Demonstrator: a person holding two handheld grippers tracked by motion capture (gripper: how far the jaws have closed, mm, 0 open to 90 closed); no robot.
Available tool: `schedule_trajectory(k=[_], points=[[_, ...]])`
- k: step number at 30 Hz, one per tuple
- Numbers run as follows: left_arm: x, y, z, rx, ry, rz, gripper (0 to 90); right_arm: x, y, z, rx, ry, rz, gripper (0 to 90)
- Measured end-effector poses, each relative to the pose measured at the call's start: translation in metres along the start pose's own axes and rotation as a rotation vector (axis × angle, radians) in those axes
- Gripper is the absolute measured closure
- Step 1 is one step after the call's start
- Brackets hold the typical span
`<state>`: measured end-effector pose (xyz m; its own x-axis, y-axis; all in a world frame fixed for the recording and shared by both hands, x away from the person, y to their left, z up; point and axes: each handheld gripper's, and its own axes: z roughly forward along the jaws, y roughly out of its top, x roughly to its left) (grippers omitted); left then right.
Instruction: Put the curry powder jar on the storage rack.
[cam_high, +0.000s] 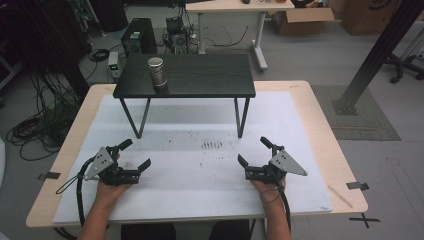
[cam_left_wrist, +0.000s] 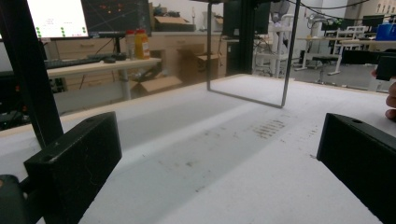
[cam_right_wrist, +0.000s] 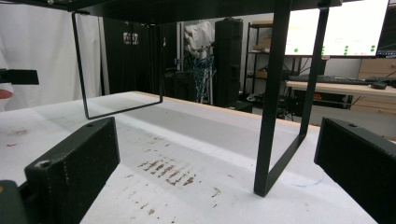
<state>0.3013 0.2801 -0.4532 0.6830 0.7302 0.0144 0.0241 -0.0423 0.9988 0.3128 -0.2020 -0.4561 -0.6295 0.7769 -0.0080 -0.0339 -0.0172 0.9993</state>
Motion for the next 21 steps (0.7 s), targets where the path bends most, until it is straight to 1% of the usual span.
schedule_trajectory(k=[2,3,5,8,13,21], points=[[0.0002,-0.0005,-0.0012,-0.011,0.001,-0.004,0.2,-0.0001,0.0,0.0003,0.004,0.0,0.002,0.0],[0.0002,-0.0002,-0.0004,-0.004,0.005,-0.006,0.2,-0.0002,0.0,0.0003,0.004,0.0,0.003,0.0],[0.0004,-0.0004,-0.0007,-0.007,0.007,-0.01,0.3,-0.0003,0.0001,0.0003,0.005,0.0,0.003,0.0],[-0.0002,-0.0007,-0.0017,-0.017,0.008,-0.003,0.2,-0.0006,0.0,0.0003,0.006,0.001,0.007,0.0],[0.0003,-0.0008,-0.0018,-0.017,0.01,-0.009,0.2,-0.0007,0.0001,0.0005,0.007,0.0,0.008,0.0],[0.0003,-0.0008,-0.0019,-0.019,0.01,-0.009,0.2,-0.0003,0.0,0.0002,0.006,0.0,0.005,0.0]])
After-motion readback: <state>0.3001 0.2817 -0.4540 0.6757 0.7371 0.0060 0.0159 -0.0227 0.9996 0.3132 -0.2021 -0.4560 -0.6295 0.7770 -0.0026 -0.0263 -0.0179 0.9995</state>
